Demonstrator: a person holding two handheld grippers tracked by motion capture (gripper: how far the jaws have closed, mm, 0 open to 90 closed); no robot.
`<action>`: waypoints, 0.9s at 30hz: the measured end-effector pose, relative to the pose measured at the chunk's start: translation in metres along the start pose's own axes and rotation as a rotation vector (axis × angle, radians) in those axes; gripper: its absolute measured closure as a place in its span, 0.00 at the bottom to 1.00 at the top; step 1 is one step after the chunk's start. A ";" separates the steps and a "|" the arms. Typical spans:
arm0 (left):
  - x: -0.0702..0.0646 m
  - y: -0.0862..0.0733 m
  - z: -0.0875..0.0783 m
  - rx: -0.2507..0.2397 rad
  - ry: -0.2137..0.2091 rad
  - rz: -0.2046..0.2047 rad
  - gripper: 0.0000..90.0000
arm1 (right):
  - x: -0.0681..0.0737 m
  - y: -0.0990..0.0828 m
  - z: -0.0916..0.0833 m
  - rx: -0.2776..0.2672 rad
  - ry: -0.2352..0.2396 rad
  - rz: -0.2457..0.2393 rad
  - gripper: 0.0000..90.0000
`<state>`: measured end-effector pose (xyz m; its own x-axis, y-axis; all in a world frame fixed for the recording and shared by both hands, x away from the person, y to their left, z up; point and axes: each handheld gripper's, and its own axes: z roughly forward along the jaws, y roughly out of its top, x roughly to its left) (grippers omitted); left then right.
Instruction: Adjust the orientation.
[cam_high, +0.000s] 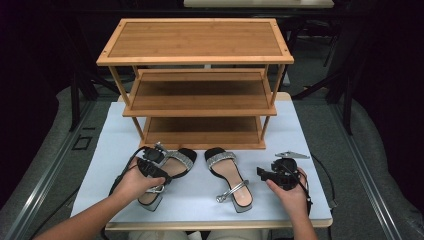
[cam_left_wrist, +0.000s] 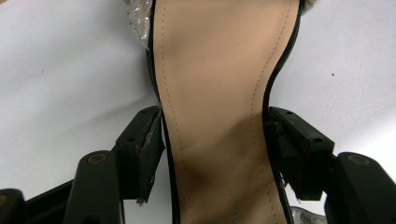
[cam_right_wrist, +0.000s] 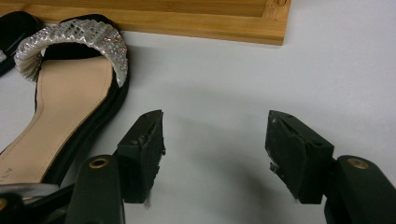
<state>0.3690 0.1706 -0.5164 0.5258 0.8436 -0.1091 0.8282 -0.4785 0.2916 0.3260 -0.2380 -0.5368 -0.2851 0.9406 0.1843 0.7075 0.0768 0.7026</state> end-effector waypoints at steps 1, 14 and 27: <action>0.001 0.000 -0.001 0.009 0.012 0.012 0.42 | 0.000 0.000 0.000 0.000 0.001 -0.001 0.41; 0.002 -0.001 -0.002 -0.009 -0.004 0.019 0.44 | -0.001 0.000 0.001 0.009 0.007 0.006 0.41; 0.009 0.000 -0.011 -0.006 -0.016 -0.002 0.44 | -0.003 0.000 0.001 0.005 0.010 0.010 0.41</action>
<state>0.3718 0.1809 -0.5071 0.5269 0.8406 -0.1252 0.8283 -0.4750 0.2971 0.3272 -0.2401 -0.5382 -0.2846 0.9380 0.1981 0.7138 0.0694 0.6969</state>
